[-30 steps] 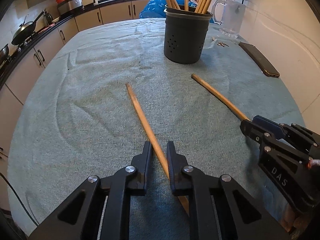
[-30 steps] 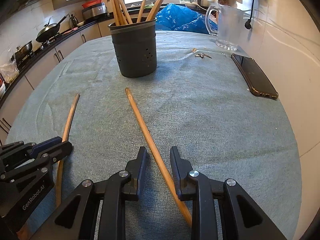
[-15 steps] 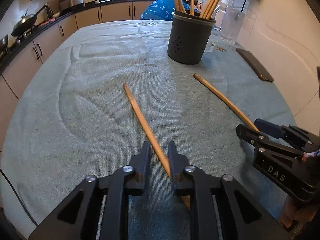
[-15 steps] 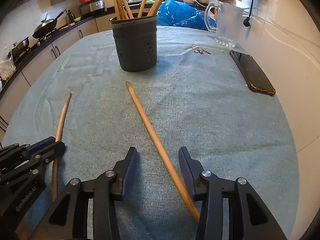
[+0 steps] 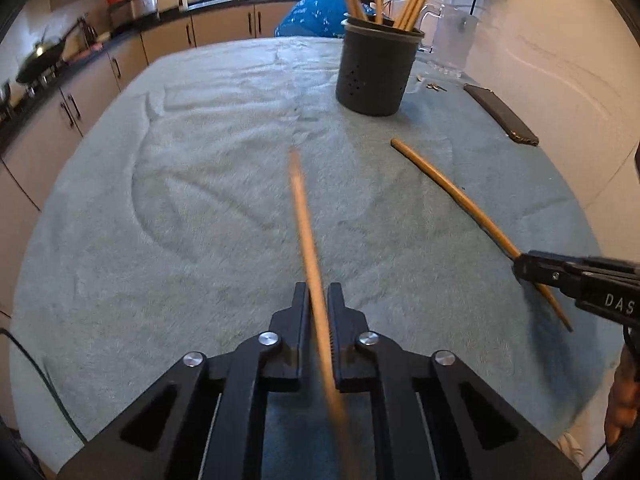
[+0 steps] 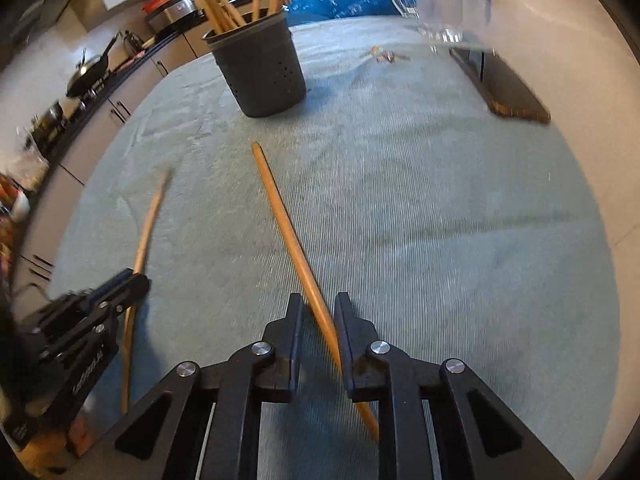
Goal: Organize utensils
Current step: 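Close the left tool on a chopstick while the right tool grasps another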
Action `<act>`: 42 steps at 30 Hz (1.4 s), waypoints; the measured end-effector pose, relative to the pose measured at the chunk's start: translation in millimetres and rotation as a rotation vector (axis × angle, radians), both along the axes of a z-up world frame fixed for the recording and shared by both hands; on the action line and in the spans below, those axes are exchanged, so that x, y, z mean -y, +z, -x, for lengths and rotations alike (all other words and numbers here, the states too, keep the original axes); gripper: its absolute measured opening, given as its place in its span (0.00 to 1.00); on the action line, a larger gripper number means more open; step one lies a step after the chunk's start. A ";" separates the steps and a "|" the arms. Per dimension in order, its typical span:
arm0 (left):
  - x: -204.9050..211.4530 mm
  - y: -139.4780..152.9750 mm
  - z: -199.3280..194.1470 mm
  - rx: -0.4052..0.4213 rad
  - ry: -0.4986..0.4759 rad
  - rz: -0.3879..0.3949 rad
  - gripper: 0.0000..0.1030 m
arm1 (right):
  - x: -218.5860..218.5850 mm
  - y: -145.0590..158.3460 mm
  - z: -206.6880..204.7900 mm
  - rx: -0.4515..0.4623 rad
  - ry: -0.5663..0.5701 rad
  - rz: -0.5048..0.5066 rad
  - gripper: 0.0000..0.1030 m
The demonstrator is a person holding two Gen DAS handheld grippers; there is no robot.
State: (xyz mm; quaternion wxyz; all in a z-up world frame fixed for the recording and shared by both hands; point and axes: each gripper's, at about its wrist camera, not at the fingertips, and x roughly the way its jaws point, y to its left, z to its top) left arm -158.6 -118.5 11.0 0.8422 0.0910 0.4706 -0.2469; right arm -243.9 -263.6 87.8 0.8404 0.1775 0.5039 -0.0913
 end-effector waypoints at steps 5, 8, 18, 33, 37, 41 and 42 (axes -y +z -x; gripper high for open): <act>-25.3 3.4 -2.1 -0.048 0.013 0.010 0.07 | 5.2 -4.0 15.7 0.001 0.004 -0.089 0.17; -33.0 13.2 -5.5 -0.040 0.032 0.027 0.15 | 6.8 -5.1 16.0 0.039 0.006 -0.104 0.22; -13.7 23.8 -46.4 0.029 0.035 -0.032 0.49 | -20.9 -5.1 -25.8 0.047 0.144 0.119 0.66; 27.2 0.7 -91.5 -0.058 -0.005 -0.070 0.09 | -37.3 -7.9 -118.1 -0.080 0.270 0.273 0.35; 30.8 -0.8 -95.7 -0.035 -0.031 -0.090 0.09 | -29.8 -6.9 -123.0 -0.111 0.295 0.258 0.30; 36.8 -2.0 -94.3 -0.002 -0.061 -0.128 0.09 | -27.2 -7.4 -133.7 -0.149 0.322 0.254 0.29; 35.9 -1.7 -94.3 -0.001 -0.059 -0.126 0.09 | -26.1 -7.4 -137.3 -0.157 0.324 0.252 0.28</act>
